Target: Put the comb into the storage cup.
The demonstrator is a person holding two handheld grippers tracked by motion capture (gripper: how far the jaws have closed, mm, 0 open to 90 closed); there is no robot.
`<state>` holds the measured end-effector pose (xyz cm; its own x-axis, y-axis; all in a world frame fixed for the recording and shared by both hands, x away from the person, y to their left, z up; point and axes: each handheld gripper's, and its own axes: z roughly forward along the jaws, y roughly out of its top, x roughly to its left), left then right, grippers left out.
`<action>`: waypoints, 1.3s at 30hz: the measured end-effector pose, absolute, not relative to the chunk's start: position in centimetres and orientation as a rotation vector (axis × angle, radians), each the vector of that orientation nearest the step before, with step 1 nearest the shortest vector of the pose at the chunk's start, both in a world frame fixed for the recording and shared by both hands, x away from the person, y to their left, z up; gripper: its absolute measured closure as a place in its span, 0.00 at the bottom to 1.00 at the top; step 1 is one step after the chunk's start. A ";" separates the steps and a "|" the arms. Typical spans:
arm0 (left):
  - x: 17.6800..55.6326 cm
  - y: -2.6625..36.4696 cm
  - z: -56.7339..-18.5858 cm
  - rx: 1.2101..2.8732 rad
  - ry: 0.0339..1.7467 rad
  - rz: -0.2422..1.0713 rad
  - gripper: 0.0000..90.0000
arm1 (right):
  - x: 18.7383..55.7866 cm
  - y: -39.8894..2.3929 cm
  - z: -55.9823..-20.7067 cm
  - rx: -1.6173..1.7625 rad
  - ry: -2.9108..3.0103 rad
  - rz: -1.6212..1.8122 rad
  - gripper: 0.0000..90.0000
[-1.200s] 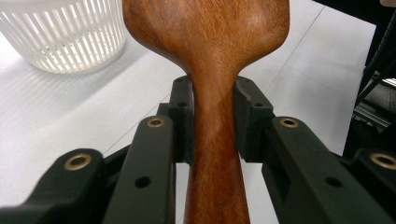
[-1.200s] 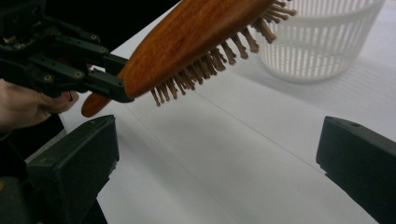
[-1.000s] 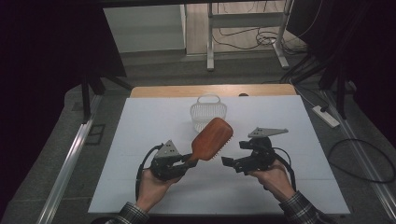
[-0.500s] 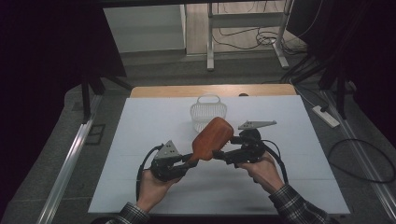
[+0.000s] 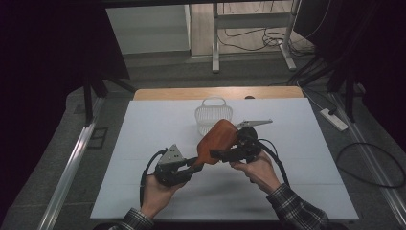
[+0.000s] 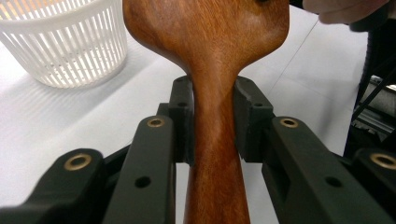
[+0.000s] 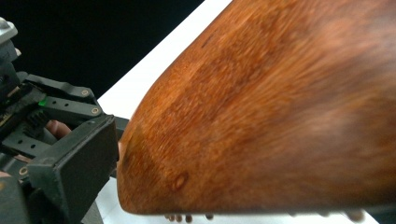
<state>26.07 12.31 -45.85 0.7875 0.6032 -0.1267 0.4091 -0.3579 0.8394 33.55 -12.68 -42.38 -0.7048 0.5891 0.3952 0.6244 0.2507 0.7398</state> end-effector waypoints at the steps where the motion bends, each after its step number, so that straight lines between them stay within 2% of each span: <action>1: 26.1 12.3 -45.9 1.996 0.759 0.251 0.79 | 33.6 -12.6 -42.4 -1.187 -2.443 -1.487 0.00; 6: 26.0 12.2 -46.0 1.999 0.757 0.251 0.79 | 33.7 -12.5 -42.5 -1.192 -2.410 -1.499 0.05; 11: 26.0 11.9 -46.1 2.008 0.756 0.262 0.79 | 33.6 -12.7 -42.6 -1.197 -2.376 -1.526 0.20; 25: 26.1 11.0 -47.0 2.070 0.754 0.277 0.79 | 34.5 -14.9 -43.6 -1.223 -2.011 -1.563 0.53; 34: 26.3 11.0 -47.3 2.061 0.745 0.236 0.79 | 34.0 -14.8 -43.3 -1.205 -2.022 -1.577 0.59; 37: 26.3 11.0 -47.4 2.057 0.755 0.223 0.77 | 33.8 -14.6 -43.3 -1.197 -2.034 -1.591 0.60; 39: 26.3 10.9 -47.4 2.061 0.757 0.215 0.73 | 33.8 -14.6 -43.3 -1.204 -2.034 -1.587 0.60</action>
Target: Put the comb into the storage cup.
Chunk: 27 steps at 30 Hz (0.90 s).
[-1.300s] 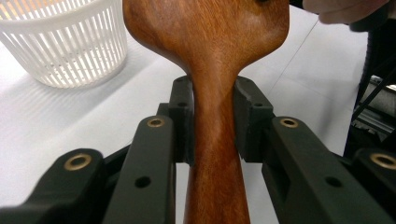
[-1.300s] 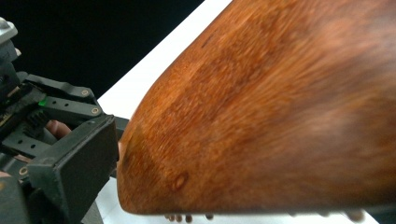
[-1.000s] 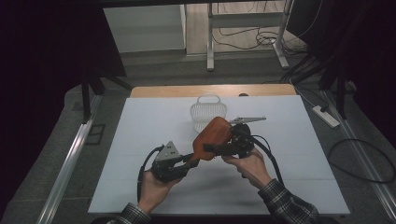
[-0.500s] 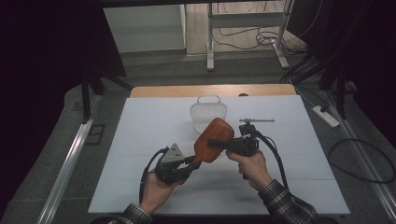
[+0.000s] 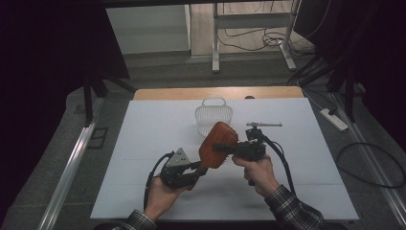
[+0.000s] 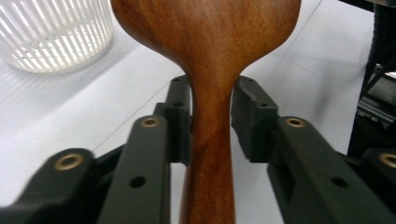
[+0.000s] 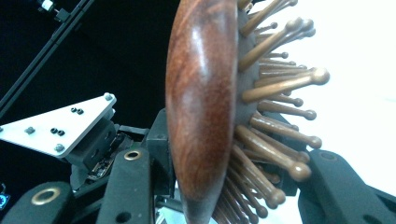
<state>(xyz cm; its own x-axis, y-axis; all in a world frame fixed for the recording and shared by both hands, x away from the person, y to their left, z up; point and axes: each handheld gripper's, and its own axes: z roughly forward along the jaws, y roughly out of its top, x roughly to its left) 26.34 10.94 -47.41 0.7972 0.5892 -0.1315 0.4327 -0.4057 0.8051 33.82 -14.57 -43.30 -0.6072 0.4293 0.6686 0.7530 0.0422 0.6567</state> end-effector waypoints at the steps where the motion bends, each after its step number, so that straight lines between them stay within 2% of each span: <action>1: 26.3 10.9 -47.4 2.065 0.757 0.220 0.71 | 33.8 -14.5 -43.3 -1.204 -2.034 -1.588 0.60; 7: 26.2 10.7 -47.4 2.086 0.762 0.226 0.63 | 33.8 -14.6 -43.0 -1.210 -2.030 -1.599 0.60; 27: 26.4 12.5 -47.5 2.091 0.815 0.201 0.22 | 34.3 -15.4 -42.0 -1.240 -2.059 -1.637 0.60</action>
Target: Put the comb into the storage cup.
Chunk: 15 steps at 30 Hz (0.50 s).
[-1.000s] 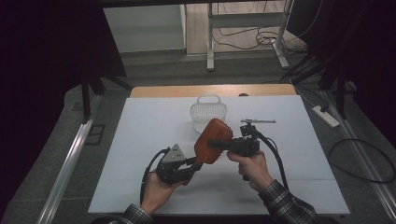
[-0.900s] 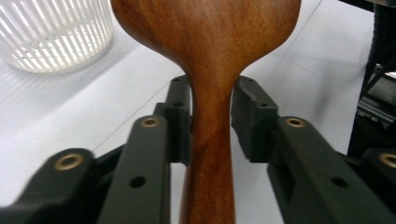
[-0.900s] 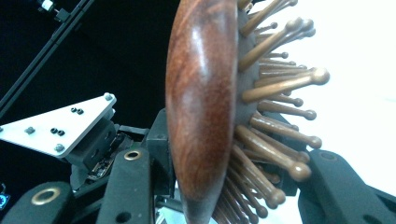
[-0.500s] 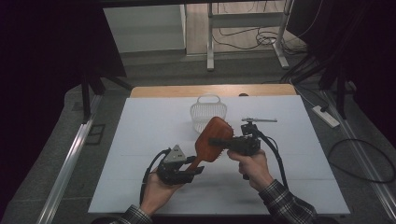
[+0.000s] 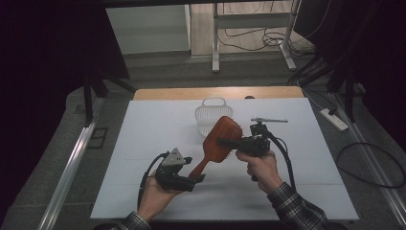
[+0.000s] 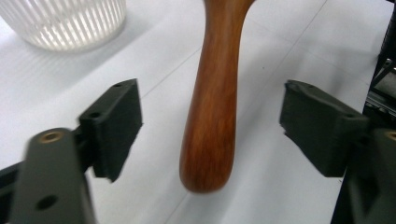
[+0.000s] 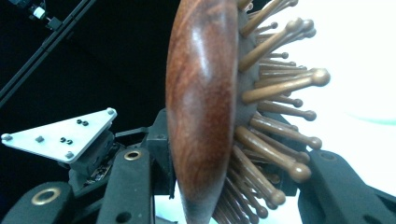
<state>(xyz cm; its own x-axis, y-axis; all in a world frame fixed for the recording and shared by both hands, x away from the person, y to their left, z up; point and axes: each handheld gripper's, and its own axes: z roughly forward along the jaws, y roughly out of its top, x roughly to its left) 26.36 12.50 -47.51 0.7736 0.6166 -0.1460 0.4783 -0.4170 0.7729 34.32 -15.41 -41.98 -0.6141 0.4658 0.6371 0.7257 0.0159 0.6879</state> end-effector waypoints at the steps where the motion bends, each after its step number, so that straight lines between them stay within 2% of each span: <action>1: 26.4 12.6 -47.5 2.088 0.819 0.198 0.21 | 34.4 -15.5 -41.9 -1.241 -2.060 -1.638 0.60; 15: 26.4 14.0 -47.3 2.067 0.854 0.158 0.08 | 34.9 -15.9 -41.3 -1.261 -2.060 -1.666 0.60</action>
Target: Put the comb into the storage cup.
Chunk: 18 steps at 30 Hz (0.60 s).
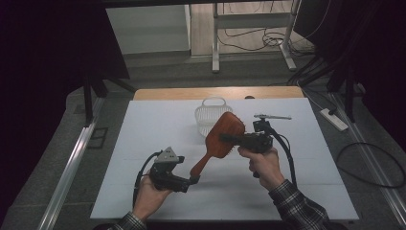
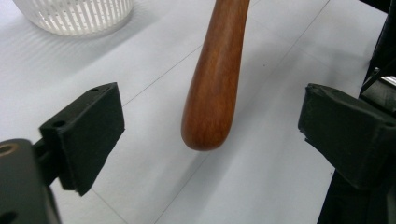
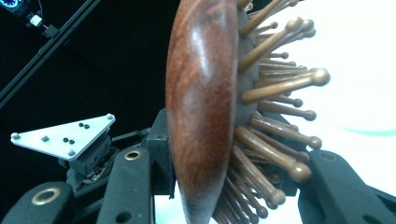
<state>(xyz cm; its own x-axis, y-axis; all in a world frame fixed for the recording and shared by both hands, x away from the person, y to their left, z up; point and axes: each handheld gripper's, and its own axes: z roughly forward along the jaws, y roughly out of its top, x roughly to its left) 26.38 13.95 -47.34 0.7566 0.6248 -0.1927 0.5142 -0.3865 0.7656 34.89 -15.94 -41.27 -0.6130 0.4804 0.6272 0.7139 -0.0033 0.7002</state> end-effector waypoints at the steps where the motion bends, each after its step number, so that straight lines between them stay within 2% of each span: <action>1: 26.3 14.0 -47.3 2.066 0.853 0.158 0.07 | 34.9 -15.9 -41.2 -1.262 -2.058 -1.668 0.60; 18: 25.7 15.3 -47.3 2.059 0.869 0.178 0.01 | 35.4 -15.7 -40.4 -1.247 -2.063 -1.699 0.60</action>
<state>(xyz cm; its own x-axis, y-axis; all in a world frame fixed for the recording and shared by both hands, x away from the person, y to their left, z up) 25.73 15.35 -47.31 0.7460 0.6397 -0.1852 0.5152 -0.3782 0.7691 35.44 -15.65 -40.35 -0.6272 0.4761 0.6164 0.6963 -0.0120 0.7177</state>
